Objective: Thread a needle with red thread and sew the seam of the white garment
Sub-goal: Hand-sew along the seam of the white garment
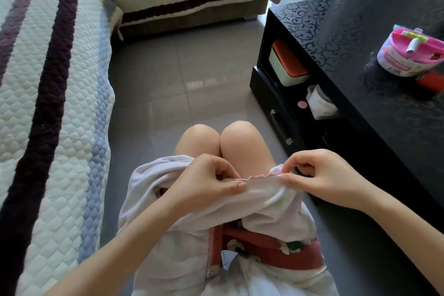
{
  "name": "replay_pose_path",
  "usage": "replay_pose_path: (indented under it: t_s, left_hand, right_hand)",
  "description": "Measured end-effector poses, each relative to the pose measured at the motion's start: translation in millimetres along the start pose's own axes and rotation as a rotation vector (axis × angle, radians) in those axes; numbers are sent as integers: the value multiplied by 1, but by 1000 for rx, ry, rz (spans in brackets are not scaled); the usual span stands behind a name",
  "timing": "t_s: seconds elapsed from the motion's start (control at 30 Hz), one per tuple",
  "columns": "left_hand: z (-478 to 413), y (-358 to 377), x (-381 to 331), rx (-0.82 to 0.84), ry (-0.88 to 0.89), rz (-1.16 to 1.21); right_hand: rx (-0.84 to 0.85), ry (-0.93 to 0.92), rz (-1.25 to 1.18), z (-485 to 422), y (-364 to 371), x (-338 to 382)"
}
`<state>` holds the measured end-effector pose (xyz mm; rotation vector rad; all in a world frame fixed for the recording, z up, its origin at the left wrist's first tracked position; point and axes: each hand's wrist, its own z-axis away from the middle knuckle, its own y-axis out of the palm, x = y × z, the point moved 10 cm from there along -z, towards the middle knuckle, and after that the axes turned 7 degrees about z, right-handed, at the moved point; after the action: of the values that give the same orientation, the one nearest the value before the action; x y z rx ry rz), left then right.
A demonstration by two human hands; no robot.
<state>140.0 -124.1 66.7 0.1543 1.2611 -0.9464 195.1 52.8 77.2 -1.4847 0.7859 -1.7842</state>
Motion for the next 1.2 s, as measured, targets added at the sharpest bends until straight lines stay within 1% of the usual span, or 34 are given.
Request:
replay_pose_path:
  t_s: [0.07,0.13,0.2,0.27,0.33,0.5,0.67,0.73,0.8,0.9,1.03,1.1,1.2]
  left_hand:
    - [2,-2,0,-21,-11,26]
    - [3,-3,-3,-26,3,29]
    - [4,-4,-6,-34,28,14]
    - [5,-6,-7,-56,51,3]
    - [6,-11,-5,-88,57,-1]
    - [4,-15,2,-109,24,7]
    - [0,-14,3,-102,26,73]
    - [-2,-7,2,-58,14,146]
    - [-4,2,6,-10,-41,228]
    - [-6,13,11,32,-98,330]
    - [-6,16,15,21,-132,418]
    - [-6,16,16,12,-143,452]
    - [-6,14,18,3,-158,495]
  right_hand:
    - [-83,-28,-55,4,-6,13]
    - [-112,-85,-64,3,-3,29]
    - [-101,-143,-8,-2,6,40]
    - [-63,-156,20,-7,15,43]
    - [-30,-153,-44,-11,19,41]
    - [68,-59,-379,-13,24,29]
    - [95,25,-480,-14,25,24]
    - [87,53,-513,-15,24,23]
    - [84,59,-530,-16,23,23]
    - [101,51,-513,-15,23,25]
    - [102,42,-470,-15,24,29]
    - [56,1,-396,-15,21,32]
    - [-84,-87,-219,-7,7,36]
